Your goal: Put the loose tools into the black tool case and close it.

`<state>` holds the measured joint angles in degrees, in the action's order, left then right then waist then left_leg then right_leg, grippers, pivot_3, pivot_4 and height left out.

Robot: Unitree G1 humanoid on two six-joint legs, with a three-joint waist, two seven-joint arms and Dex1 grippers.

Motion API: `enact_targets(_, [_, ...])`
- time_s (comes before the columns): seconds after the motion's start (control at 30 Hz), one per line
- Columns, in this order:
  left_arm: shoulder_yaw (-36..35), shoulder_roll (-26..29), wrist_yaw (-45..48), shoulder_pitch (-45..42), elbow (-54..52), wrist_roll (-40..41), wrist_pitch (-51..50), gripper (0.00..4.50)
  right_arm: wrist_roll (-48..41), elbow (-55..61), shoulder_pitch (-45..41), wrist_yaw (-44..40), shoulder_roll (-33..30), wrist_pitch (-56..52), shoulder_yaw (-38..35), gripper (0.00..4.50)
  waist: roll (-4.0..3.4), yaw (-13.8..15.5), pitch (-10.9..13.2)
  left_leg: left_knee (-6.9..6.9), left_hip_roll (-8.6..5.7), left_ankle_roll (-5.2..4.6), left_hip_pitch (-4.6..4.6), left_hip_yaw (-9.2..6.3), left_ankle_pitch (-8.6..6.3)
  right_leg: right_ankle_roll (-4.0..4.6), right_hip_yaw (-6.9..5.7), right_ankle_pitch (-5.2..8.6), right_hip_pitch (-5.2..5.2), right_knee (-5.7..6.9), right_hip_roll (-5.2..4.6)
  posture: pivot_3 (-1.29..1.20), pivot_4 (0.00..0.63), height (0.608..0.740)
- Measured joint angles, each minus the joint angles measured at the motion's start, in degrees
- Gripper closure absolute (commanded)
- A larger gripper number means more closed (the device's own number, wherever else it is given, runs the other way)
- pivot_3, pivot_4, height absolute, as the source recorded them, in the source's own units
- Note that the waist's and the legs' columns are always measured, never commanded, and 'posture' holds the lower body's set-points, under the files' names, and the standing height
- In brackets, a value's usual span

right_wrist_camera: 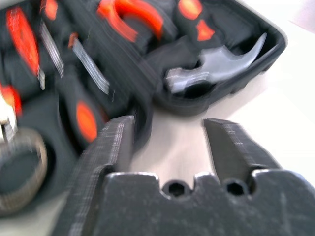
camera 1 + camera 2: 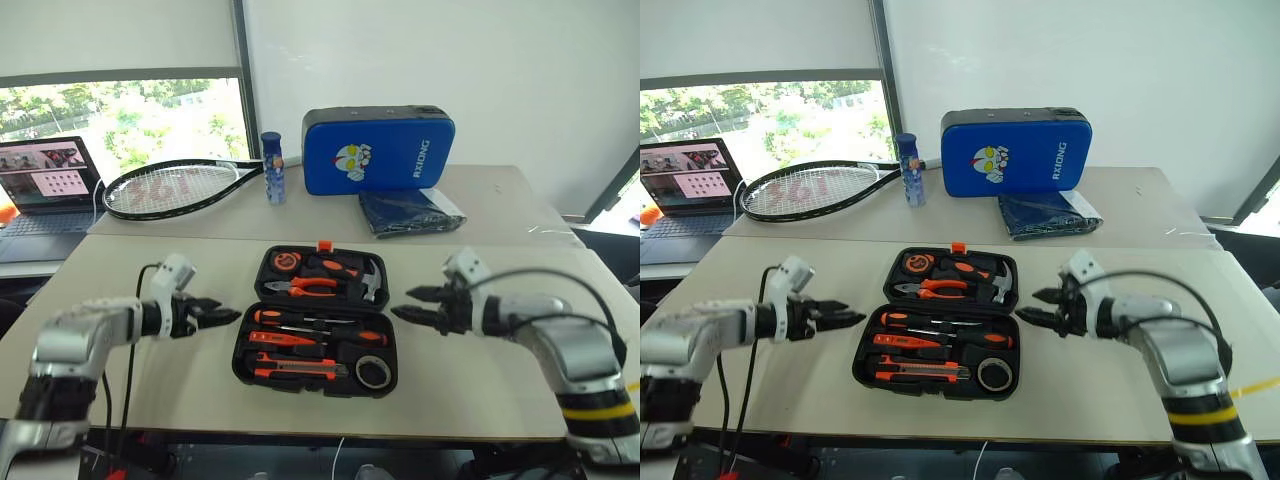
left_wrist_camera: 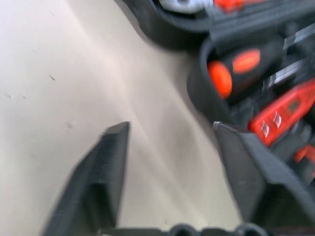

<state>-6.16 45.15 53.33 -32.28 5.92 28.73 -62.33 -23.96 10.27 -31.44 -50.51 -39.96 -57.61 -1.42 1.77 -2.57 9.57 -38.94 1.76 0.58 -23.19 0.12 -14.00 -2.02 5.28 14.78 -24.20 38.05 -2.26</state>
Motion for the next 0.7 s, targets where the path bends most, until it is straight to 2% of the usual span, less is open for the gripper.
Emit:
enact_targets(0.1, [1.86,-1.47,-1.46,-6.97,5.77,0.39,-5.58,0.84,-3.30,-2.98,-7.86,2.43,1.92,-13.45,-0.12,1.32,0.00,0.05,0.00,0.03,0.00,0.00,-0.10,-0.06,0.00,0.01,-0.08,0.00,-0.05,-0.05,0.01,0.00,0.150,0.740])
enact_targets(0.23, [5.09,-6.58,-6.04,-14.64,13.03,-2.10,-6.70,0.84,-2.06,-11.28,-17.17,9.20,5.43,-25.05,1.16,1.32,0.00,0.21,0.00,0.02,-0.03,0.01,-0.20,-0.07,0.00,0.02,-0.11,-0.01,-0.11,-0.04,-0.05,0.00,0.150,0.740])
enact_targets(0.4, [7.31,-9.42,-9.25,-18.82,18.61,-5.32,-6.34,0.84,1.24,-19.64,-21.00,16.17,8.10,-29.07,1.98,1.32,0.00,0.19,0.00,0.05,-0.05,0.01,-0.44,-0.06,0.00,0.02,-0.13,-0.01,-0.32,-0.01,-0.11,0.00,0.150,0.740])
enact_targets(0.7, [8.39,-12.76,-12.25,-22.50,24.80,-8.95,-4.64,0.84,3.40,-26.63,-23.91,21.95,11.52,-29.12,2.30,1.32,0.00,-0.04,0.00,0.05,-0.07,0.04,-0.54,-0.07,0.02,0.02,-0.14,-0.02,-0.42,0.01,-0.14,0.00,0.150,0.740])
